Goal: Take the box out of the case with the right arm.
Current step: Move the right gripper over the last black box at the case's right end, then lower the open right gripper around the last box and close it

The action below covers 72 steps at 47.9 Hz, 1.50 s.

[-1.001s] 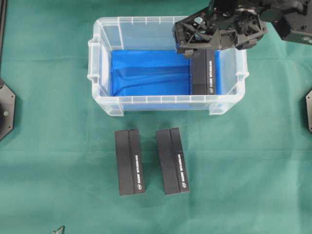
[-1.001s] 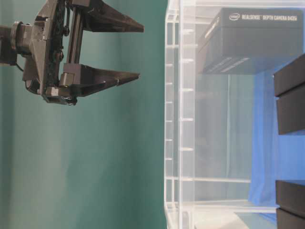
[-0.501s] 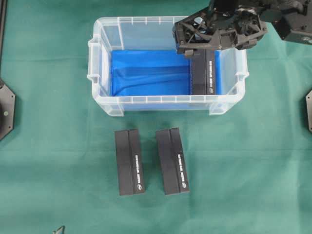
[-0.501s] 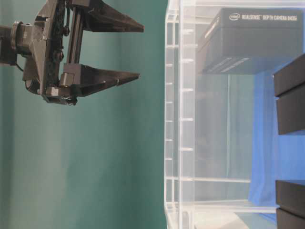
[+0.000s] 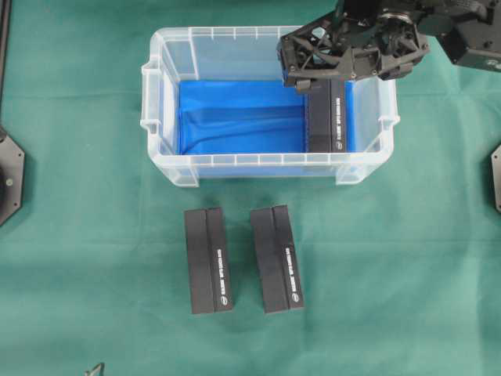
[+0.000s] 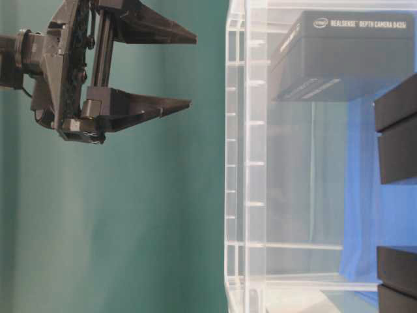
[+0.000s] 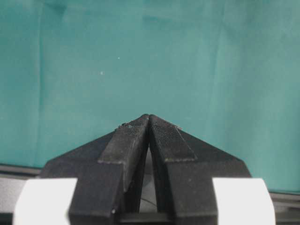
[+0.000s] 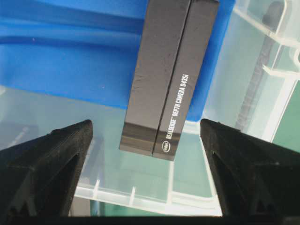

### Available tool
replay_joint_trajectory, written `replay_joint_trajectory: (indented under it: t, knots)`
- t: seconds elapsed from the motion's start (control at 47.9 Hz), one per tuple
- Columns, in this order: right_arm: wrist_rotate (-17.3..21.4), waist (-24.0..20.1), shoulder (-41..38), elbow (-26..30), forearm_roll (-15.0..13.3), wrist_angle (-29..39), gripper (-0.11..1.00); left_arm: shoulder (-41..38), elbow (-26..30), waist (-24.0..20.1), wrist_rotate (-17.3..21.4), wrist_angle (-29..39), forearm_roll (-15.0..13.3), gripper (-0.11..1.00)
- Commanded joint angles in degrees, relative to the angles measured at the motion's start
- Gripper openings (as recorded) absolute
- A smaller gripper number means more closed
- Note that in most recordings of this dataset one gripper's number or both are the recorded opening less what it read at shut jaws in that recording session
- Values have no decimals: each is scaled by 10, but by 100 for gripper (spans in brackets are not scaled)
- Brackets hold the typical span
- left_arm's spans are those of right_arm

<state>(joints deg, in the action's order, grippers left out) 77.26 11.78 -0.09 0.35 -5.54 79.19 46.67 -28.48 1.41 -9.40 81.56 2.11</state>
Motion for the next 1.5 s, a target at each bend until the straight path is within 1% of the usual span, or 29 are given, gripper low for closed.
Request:
replay_joint_trajectory:
  t: [0.0, 0.417, 0.668, 0.793, 0.96, 1.231, 1.481]
  knots:
    - [0, -2, 8, 7, -2, 1, 90, -4, 6, -1, -1, -2, 2, 2]
    - [1, -2, 8, 1, -2, 0, 90, -4, 6, -1, -1, -2, 2, 2]
    - [2, -2, 8, -16, -2, -6, 90, -4, 6, -2, -1, -2, 2, 2]
    - [5, -2, 8, -38, -2, -27, 90, -4, 6, -1, -1, -2, 2, 2]
    - [28, -1, 8, -79, -3, -73, 90, -4, 6, -1, -1, -2, 2, 2]
    - [37, 3, 0, -132, -4, -142, 90, -10, 6, -1, -1, -4, 2, 2]
    - [35, 4, -35, -142, 2, -175, 90, -11, 6, -2, -2, -4, 2, 2]
